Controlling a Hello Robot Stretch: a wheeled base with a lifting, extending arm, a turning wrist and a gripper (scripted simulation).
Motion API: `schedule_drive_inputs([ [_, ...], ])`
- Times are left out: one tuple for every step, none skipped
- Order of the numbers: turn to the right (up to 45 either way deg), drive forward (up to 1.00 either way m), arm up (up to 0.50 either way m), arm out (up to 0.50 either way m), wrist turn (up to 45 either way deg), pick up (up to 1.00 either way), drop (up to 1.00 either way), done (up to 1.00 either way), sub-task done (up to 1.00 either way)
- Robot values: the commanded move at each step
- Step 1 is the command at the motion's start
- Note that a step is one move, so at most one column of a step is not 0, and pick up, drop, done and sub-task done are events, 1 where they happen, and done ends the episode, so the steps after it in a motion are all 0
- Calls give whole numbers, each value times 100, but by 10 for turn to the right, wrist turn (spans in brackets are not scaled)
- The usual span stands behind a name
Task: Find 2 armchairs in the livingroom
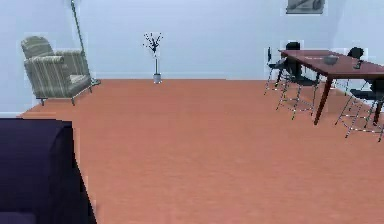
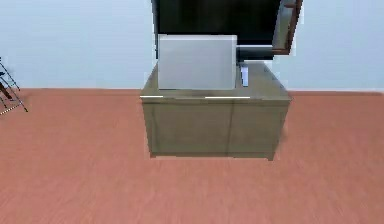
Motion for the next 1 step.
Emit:
schedule_drive_inputs([
  [0, 100, 0, 0, 0, 0, 0, 0, 0],
])
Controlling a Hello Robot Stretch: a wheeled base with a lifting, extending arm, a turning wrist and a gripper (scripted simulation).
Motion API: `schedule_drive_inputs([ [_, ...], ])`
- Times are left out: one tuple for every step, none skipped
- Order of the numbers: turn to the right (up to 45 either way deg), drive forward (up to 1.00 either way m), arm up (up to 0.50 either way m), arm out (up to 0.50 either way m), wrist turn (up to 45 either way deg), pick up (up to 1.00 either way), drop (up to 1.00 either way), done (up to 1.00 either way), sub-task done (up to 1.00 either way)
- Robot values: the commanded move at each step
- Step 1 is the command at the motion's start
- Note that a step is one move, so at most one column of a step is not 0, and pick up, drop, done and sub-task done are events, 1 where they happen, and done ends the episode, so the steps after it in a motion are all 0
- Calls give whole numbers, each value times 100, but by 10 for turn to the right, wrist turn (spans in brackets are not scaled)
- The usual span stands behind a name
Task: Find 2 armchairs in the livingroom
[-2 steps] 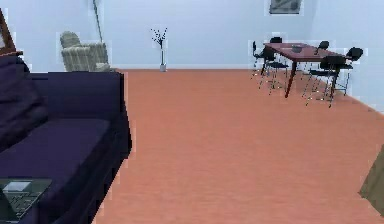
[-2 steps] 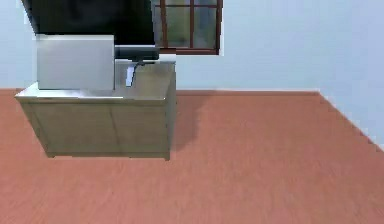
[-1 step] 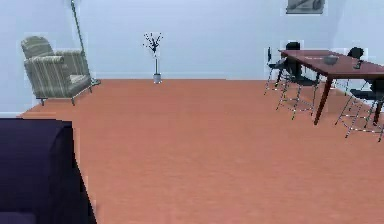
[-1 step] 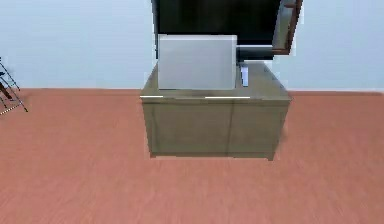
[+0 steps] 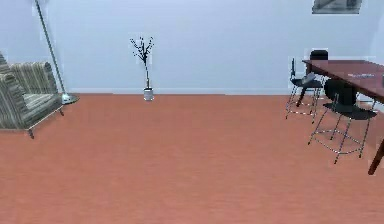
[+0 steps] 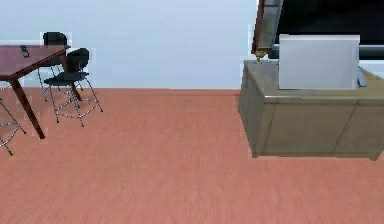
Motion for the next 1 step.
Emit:
schedule_drive_inputs([
  [-60, 0, 0, 0, 0, 0, 0, 0, 0],
])
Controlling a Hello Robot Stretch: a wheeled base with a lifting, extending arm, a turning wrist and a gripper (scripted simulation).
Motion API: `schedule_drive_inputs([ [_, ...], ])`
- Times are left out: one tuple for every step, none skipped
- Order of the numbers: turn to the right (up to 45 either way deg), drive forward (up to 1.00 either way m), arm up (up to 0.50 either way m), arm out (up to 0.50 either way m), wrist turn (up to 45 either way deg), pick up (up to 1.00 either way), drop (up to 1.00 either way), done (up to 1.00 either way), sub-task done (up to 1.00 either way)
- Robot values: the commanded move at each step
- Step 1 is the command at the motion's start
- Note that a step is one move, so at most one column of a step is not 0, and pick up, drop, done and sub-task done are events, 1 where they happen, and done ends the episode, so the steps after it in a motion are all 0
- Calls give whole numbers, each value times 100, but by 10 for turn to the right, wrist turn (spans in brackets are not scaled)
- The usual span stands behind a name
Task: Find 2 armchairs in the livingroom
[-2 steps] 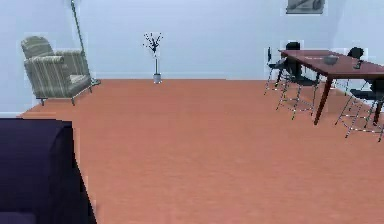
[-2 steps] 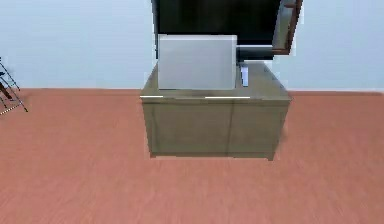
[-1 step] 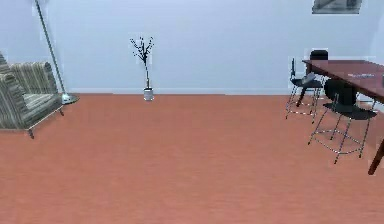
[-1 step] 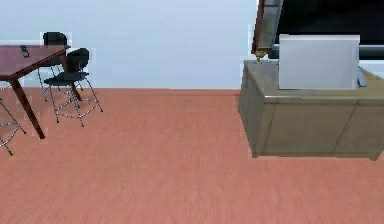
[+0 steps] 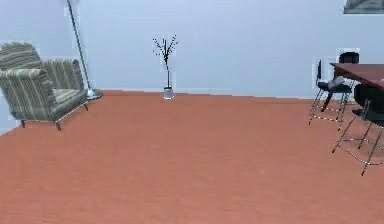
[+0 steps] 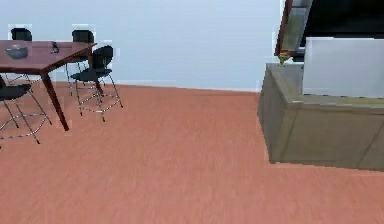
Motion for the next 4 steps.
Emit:
schedule_drive_inputs([
  [0, 35, 0, 0, 0, 0, 0, 0, 0],
  [-360, 0, 0, 0, 0, 0, 0, 0, 0],
  [0, 45, 0, 0, 0, 0, 0, 0, 0],
  [-270, 0, 0, 0, 0, 0, 0, 0, 0],
])
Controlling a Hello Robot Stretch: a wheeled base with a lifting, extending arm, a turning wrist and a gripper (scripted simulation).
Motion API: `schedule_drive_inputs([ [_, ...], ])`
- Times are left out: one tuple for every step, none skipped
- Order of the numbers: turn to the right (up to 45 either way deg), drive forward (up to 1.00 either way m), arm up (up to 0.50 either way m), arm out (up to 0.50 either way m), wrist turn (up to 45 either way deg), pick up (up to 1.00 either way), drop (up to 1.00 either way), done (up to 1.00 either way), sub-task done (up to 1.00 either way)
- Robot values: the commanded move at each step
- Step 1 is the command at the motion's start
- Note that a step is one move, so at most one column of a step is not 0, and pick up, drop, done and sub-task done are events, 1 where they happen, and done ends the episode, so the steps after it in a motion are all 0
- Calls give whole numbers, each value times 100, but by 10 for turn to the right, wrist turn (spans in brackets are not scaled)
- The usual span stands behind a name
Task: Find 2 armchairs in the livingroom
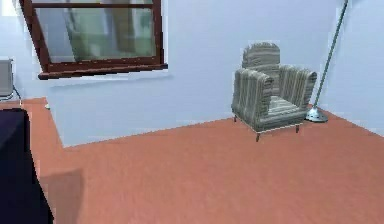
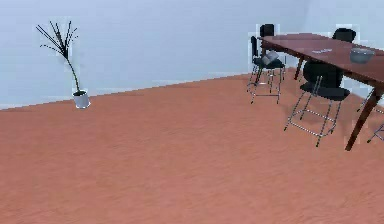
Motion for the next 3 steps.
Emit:
schedule_drive_inputs([
  [0, 100, 0, 0, 0, 0, 0, 0, 0],
  [0, 75, 0, 0, 0, 0, 0, 0, 0],
  [-300, 0, 0, 0, 0, 0, 0, 0, 0],
])
